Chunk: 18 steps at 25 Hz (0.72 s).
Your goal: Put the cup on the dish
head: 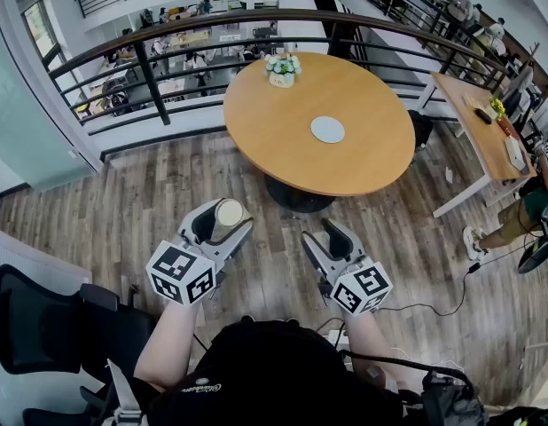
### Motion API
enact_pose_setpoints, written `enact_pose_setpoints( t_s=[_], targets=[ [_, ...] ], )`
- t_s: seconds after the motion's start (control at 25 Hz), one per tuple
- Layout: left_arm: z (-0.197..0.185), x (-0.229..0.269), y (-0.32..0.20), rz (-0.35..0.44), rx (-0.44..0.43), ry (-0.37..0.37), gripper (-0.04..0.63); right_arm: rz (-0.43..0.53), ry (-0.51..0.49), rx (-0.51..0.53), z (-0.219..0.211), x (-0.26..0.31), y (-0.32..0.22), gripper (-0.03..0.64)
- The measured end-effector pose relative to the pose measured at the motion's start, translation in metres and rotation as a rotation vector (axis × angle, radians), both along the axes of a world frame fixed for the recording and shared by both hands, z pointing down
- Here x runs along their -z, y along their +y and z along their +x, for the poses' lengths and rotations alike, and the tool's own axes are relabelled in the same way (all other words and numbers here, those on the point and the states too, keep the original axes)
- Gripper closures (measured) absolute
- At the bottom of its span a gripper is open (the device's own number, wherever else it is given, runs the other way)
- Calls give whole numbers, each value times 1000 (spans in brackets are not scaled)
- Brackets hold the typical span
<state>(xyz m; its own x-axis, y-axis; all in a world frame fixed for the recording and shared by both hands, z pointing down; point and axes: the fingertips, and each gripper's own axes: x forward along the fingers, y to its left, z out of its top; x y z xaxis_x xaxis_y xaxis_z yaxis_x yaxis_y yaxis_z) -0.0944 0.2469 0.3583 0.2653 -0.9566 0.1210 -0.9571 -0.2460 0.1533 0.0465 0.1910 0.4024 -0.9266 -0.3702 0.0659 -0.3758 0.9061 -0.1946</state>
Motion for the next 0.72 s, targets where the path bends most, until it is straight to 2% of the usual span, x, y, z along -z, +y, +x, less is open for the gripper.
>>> enact_pose_setpoints(
  t_s=[0.52,0.72],
  targets=[
    [11,-1,-8,-15,1,-3,328,-6,-18,29,8,1,-4,396],
    [28,1,-19,-19,-2,-8,328,-11,-20,21,27,-1,-13,396]
  ],
)
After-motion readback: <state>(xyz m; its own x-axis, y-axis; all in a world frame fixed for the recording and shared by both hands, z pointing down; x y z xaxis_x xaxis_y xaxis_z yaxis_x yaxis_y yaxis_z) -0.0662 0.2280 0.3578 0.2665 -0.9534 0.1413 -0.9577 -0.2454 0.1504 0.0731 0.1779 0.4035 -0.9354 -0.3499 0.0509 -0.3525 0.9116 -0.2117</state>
